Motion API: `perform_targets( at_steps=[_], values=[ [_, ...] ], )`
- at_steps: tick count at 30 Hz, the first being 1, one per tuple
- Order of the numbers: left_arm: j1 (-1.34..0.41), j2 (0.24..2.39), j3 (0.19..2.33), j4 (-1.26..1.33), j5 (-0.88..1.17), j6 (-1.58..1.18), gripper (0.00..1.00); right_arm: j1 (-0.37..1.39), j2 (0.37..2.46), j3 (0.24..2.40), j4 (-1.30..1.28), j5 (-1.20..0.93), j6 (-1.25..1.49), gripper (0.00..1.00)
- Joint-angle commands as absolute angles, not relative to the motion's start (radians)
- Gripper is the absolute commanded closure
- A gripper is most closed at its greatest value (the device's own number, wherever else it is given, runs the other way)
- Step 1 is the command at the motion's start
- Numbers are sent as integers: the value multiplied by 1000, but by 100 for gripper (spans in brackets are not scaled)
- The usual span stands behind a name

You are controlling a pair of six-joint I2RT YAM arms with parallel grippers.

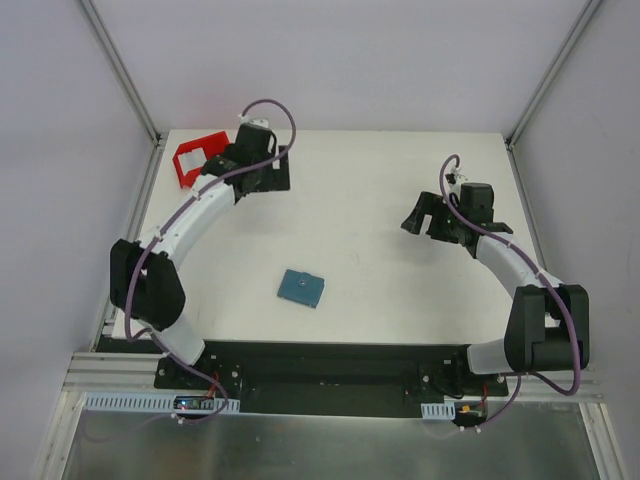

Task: Put the credit cards into the card holder
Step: Move the storage box to the center of the board.

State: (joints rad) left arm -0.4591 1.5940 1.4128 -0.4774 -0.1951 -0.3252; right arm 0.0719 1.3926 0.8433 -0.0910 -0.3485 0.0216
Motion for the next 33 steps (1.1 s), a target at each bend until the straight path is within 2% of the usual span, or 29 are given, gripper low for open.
perform_targets(
  at_steps=[1,9,13,20,33],
  values=[
    [-345,1735,1589,-511,-261,-197,5,58,1404,891,-94,-364,8,4],
    [-232,2008,1845,-499,-319,-88,1,55,1417,902,-100,-368,8,4],
    [-180,2117,1951,-491,-264,-98,1,54,1428,900,-100,-370,8,4],
    [-133,2233,2098,-446,-210,-35,1,51,1453,907,-104,-380,-18,4],
    [-72,2353,2201,-396,-86,-67,1,49,1497,930,-110,-410,-11,4]
  ],
)
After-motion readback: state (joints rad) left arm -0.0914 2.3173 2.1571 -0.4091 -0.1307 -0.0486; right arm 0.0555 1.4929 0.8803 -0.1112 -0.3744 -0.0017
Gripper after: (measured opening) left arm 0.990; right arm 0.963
